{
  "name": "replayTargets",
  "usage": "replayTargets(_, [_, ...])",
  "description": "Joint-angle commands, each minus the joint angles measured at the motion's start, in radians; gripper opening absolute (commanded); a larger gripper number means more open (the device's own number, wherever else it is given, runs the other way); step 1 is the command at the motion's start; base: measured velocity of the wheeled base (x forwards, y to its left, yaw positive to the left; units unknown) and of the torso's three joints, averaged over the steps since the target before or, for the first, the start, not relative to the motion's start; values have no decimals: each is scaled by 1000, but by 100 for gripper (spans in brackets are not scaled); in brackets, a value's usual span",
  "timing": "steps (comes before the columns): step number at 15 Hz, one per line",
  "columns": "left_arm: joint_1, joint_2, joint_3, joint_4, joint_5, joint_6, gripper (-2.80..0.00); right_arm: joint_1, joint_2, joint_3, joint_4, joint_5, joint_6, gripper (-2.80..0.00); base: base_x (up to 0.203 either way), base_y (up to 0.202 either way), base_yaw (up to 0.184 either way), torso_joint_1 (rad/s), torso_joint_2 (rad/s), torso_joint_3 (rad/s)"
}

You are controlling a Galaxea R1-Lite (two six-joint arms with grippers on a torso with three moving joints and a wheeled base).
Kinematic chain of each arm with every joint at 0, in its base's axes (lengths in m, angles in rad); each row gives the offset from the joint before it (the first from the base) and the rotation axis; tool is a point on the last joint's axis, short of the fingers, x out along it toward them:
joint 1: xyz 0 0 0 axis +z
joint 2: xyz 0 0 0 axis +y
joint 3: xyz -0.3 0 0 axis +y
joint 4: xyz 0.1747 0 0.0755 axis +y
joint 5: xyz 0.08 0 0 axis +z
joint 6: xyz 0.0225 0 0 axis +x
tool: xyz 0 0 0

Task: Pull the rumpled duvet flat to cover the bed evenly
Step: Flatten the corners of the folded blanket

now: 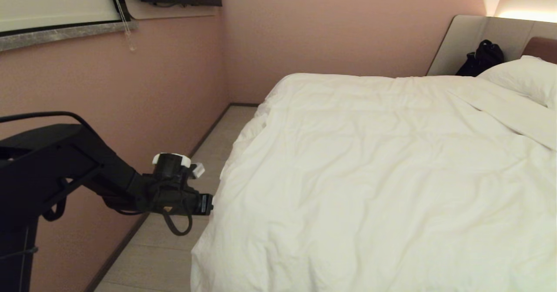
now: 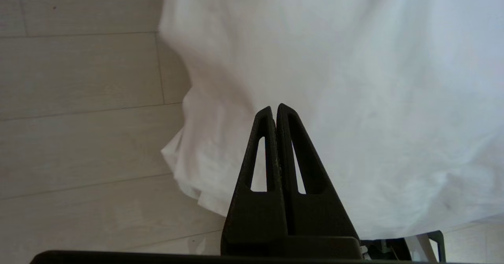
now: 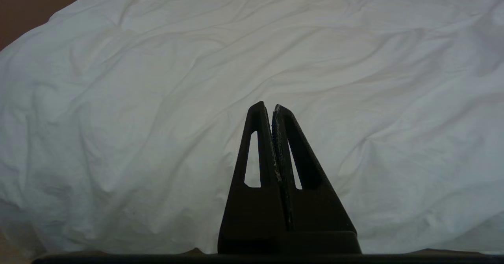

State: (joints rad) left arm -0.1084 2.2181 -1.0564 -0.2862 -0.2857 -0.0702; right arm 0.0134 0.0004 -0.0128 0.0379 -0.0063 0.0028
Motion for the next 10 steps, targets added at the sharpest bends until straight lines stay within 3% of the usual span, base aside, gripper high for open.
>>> replayTargets(1, [-7,5,-6,-2,-1,-1,-280,0,0,0,0,0,0,-280,0,0,0,0,0,0])
replayTargets(4, [-33,-2,-16,-2,-3,-3,-280,0,0,0,0,0,0,-280,0,0,0,0,0,0])
replayTargets(8, [-152,-20,-19,-4,7,-24,-280,0,0,0,0,0,0,-280,0,0,0,0,0,0])
replayTargets(10, [-217,-9,-46,-2,90,-65,-280,0,0,0,0,0,0,-280,0,0,0,0,0,0])
